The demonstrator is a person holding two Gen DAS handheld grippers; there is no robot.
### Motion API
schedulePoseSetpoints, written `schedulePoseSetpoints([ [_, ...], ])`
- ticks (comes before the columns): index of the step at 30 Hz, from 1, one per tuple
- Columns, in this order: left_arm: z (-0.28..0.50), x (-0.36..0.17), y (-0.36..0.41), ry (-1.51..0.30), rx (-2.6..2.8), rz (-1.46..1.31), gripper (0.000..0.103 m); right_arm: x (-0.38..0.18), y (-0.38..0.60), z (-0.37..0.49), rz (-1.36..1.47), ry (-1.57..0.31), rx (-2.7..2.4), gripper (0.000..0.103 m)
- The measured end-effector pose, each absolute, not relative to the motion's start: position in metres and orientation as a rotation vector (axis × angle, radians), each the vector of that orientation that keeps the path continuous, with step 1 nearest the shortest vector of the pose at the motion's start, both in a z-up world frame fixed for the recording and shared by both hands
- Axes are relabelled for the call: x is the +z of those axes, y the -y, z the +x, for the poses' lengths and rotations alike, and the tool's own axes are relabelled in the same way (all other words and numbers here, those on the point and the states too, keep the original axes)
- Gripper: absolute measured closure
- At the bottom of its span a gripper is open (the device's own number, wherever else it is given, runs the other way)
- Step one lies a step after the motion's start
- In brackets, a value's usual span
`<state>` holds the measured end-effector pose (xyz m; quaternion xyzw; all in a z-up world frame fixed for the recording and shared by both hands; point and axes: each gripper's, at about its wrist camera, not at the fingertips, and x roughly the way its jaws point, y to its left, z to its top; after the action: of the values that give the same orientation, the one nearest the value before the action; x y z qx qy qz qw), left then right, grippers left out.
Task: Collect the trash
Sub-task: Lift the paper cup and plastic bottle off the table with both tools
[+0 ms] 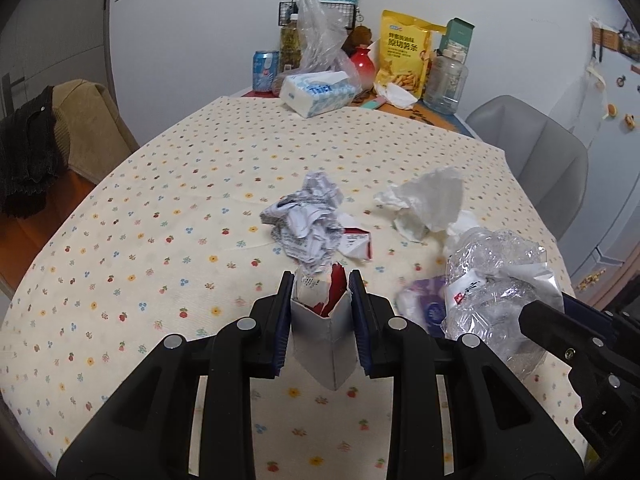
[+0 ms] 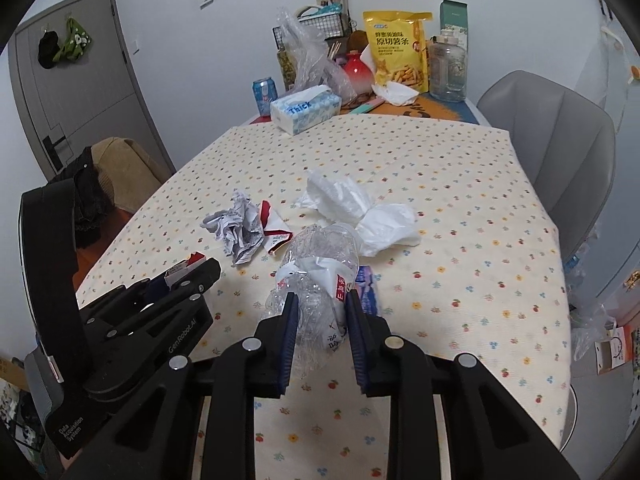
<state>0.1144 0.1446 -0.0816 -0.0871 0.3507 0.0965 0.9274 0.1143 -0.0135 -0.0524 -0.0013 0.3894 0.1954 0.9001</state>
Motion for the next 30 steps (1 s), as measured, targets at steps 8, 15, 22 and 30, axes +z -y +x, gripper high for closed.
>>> schedulePoseSetpoints([
  [8,0.112,-0.068,-0.104,-0.696,0.136,-0.131,0.075,-0.042,0.055,0.1,0.022,-0.774,0.338,0.079],
  [15,0.113,-0.059,-0.058,-0.68,0.072,-0.084,0.075,-0.038,0.104,0.089,0.058,-0.753,0.256,0.079],
  [22,0.116,-0.052,-0.01,-0.668,0.014,-0.033,0.075,-0.037,0.156,0.082,0.102,-0.733,0.176,0.079],
  [30,0.123,-0.05,0.049,-0.673,-0.069,0.021,0.075,-0.04,0.214,0.077,0.152,-0.725,0.083,0.079],
])
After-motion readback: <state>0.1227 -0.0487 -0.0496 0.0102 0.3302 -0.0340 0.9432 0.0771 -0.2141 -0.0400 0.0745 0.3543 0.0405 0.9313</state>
